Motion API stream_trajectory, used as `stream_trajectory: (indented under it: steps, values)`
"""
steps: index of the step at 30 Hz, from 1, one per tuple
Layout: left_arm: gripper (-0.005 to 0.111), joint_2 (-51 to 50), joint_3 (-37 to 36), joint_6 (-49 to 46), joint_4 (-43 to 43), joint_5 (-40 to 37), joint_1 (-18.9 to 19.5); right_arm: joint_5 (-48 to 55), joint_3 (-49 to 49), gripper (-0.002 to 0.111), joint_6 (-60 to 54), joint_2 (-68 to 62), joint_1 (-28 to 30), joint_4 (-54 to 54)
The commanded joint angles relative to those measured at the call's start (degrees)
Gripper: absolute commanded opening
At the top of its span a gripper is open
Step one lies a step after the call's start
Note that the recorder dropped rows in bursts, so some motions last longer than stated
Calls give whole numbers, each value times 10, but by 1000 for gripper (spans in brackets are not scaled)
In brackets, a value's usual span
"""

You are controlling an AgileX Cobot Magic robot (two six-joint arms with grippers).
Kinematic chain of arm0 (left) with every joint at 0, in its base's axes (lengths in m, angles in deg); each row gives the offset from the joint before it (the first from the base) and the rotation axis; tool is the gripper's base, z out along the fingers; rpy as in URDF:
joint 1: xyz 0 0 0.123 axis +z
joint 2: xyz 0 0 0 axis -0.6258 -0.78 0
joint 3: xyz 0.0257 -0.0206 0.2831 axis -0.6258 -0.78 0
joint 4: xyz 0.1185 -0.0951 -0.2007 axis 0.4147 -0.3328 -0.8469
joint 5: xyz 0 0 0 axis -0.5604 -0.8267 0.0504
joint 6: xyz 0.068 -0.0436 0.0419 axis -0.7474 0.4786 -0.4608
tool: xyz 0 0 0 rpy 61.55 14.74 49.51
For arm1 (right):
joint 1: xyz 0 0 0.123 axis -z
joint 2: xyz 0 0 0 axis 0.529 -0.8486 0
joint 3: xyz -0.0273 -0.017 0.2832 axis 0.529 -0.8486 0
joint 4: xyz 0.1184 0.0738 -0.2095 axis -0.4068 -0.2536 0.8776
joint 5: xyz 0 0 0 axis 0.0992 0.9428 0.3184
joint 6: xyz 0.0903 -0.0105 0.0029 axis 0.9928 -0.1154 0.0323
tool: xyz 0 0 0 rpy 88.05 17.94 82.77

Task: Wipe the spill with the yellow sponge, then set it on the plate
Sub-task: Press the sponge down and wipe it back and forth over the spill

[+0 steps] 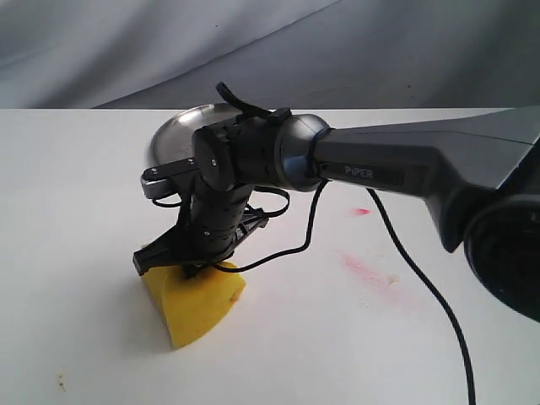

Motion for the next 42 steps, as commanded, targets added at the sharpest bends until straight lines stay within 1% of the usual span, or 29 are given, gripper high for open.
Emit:
stream_trajectory:
  steps: [1, 6, 13, 18, 22, 25, 29, 33, 38, 42]
  values:
    - [0, 2, 2, 5, -4, 4, 2, 63, -2, 0, 11, -3, 17, 67]
    - [0, 2, 2, 5, -4, 4, 2, 70, -24, 0, 32, 5, 31, 105]
    - [0, 2, 2, 5, -4, 4, 2, 63, -98, 0, 43, 35, 74, 128]
    - [0, 2, 2, 5, -4, 4, 2, 34, -164, 0, 56, 67, 102, 134]
    - [0, 2, 2, 5, -4, 4, 2, 12, -211, 0, 51, 89, 94, 127]
    - [0, 2, 2, 5, -4, 4, 2, 13, -217, 0, 44, 92, 63, 119]
    - [0, 2, 2, 5, -4, 4, 2, 10, -187, 0, 28, 83, 11, 86]
    - [0, 2, 2, 5, -4, 4, 2, 22, -112, 0, 22, 42, -23, 67]
    - [0, 2, 2, 5, -4, 4, 2, 65, 11, 0, 19, -26, -32, 38]
    - [0, 2, 2, 5, -4, 4, 2, 107, 105, 0, 18, -73, -31, 50]
